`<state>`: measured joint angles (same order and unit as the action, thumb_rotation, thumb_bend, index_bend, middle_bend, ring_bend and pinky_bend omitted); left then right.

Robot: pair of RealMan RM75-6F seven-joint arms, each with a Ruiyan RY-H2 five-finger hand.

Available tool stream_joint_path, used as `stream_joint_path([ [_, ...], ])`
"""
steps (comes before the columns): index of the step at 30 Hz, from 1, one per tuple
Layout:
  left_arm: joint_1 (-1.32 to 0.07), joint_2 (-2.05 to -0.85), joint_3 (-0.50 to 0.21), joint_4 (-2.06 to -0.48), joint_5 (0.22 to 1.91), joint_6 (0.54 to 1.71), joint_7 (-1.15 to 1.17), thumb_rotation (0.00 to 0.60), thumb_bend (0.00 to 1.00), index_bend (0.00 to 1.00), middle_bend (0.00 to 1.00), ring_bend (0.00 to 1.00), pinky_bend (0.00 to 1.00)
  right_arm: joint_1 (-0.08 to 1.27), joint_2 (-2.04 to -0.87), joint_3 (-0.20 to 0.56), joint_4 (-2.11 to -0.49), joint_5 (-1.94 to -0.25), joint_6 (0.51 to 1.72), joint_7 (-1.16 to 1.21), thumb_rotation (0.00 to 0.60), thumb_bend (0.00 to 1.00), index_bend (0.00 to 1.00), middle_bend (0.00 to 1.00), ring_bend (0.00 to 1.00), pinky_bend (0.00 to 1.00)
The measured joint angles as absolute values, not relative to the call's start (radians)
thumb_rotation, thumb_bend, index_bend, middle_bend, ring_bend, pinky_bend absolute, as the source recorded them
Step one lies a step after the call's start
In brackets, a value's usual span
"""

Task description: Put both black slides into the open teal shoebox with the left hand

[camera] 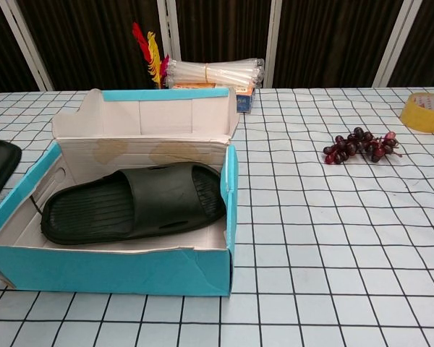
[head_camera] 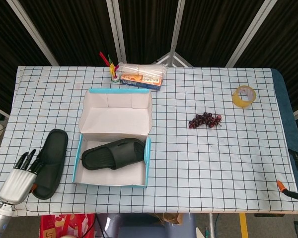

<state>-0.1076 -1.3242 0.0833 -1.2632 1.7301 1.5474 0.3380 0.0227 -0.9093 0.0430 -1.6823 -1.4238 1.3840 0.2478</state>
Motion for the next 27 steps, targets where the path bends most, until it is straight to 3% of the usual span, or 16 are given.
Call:
stream_joint_path([
  [9, -0.075, -1.106, 0.055, -1.419, 1.762, 1.698, 0.349, 0.6, 0.33, 0.43, 0.38, 0.01, 0.13, 0.009, -0.913, 0.037, -1.71, -1.423, 1.397, 0.255, 0.6, 0.31, 0.03, 0.11, 0.19, 0.13],
  [16, -0.147, -0.943, -0.02, -1.519, 1.933, 1.77, 0.43, 0.6, 0.33, 0.44, 0.38, 0.01, 0.13, 0.01, -0.908, 0.035, -1.702, -1.438, 1.402, 0.254, 0.6, 0.31, 0.03, 0.11, 0.19, 0.13],
  [21, -0.256, -0.865, -0.073, -1.585, 2.089, 1.702, 0.558, 0.6, 0.34, 0.44, 0.38, 0.01, 0.13, 0.009, -0.907, 0.036, -1.693, -1.439, 1.406, 0.262, 0.6, 0.31, 0.03, 0.11, 0.19, 0.13],
  [27, -0.373, -0.799, -0.107, -1.664, 2.216, 1.491, 0.704, 0.6, 0.34, 0.45, 0.39, 0.01, 0.13, 0.007, -0.908, 0.038, -1.681, -1.436, 1.41, 0.271, 0.6, 0.31, 0.03, 0.11, 0.19, 0.13],
])
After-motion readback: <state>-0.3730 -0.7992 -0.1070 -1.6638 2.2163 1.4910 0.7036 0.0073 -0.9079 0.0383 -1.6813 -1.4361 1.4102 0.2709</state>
